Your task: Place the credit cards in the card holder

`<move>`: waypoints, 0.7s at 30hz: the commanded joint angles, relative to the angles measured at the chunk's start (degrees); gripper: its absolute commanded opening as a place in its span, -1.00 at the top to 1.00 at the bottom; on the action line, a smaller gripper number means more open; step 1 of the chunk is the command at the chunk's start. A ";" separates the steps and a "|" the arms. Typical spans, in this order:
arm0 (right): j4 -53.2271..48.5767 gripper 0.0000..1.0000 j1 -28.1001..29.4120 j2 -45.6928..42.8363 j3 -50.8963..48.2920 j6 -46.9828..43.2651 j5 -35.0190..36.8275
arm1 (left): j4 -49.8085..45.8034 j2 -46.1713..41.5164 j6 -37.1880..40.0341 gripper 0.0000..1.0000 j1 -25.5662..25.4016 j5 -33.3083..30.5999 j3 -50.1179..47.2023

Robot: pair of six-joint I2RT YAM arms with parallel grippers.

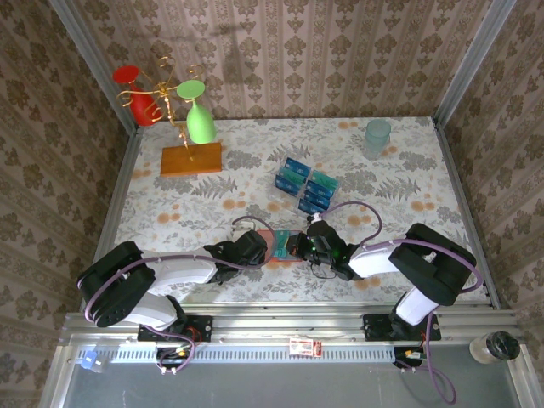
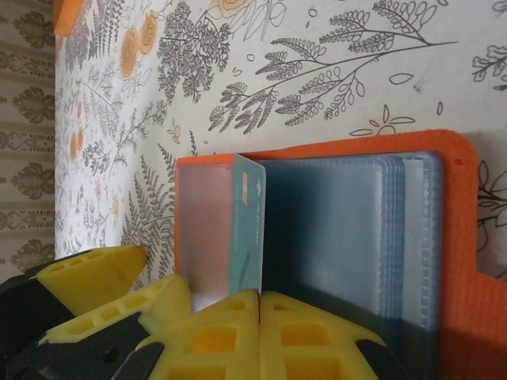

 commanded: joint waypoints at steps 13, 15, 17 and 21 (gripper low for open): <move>-4.74 1.00 0.52 0.18 -0.71 0.94 -1.33 | -0.87 -0.39 -1.10 -0.41 -0.35 -0.77 -0.89; -4.74 1.00 0.54 0.12 -0.75 0.90 -1.39 | -0.79 -0.27 -1.08 -0.41 -0.38 -0.77 -0.88; -4.92 1.00 0.67 0.05 -0.67 0.88 -1.58 | -0.80 -0.30 -1.11 -0.41 -0.36 -0.77 -0.89; -5.62 1.00 0.69 0.47 0.04 0.68 -2.07 | -0.74 -0.26 -1.09 -0.41 -0.37 -0.79 -0.89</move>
